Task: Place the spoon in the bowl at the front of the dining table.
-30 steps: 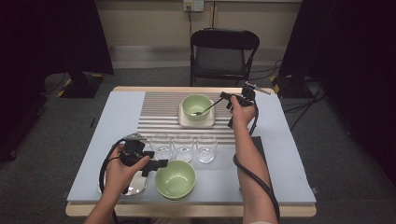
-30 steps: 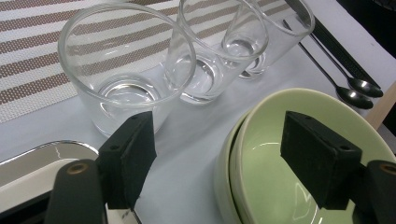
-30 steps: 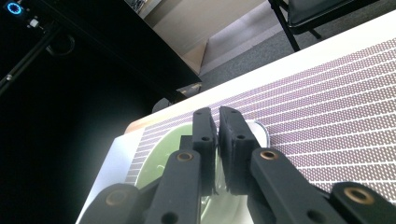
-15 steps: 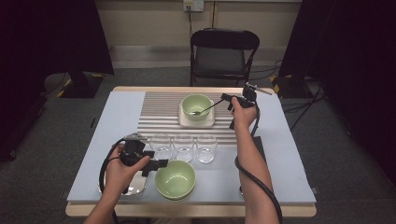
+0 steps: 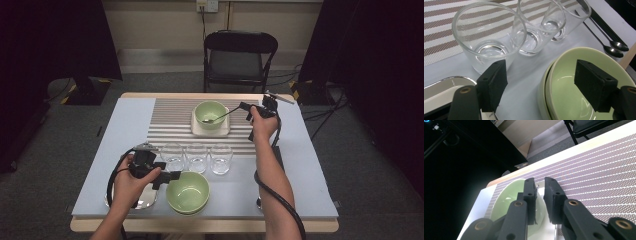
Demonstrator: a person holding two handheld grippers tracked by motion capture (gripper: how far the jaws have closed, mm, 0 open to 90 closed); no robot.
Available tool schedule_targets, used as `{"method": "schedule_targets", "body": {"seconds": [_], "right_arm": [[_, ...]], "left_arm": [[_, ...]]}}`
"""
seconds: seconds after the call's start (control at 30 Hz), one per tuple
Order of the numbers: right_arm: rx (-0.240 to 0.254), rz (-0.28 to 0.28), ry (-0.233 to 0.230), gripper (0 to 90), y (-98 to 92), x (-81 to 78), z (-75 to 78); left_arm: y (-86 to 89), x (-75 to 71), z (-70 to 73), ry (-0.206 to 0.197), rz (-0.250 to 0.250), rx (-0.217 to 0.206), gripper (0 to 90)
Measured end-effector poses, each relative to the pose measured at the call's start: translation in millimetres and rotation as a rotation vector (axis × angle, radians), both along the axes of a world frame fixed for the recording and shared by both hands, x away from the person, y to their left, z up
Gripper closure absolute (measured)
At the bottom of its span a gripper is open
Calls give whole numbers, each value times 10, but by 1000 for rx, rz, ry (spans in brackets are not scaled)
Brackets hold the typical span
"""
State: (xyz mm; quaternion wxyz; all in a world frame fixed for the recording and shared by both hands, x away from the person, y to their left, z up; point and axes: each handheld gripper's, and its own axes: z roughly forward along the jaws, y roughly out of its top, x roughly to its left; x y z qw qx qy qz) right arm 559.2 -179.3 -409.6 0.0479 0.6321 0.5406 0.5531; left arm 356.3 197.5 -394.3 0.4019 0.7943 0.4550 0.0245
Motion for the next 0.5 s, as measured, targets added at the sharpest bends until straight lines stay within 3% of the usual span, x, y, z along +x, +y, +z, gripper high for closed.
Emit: {"method": "schedule_targets", "body": {"seconds": [0.4,0.5], "right_arm": [[8,10,6,756,-22,-41,-11],[-18,15,3,752,-28,-52,-5]], "left_arm": [[6,2,2,-1,-2,2,262],[4,0,4,-2,-2,2,262]]}}
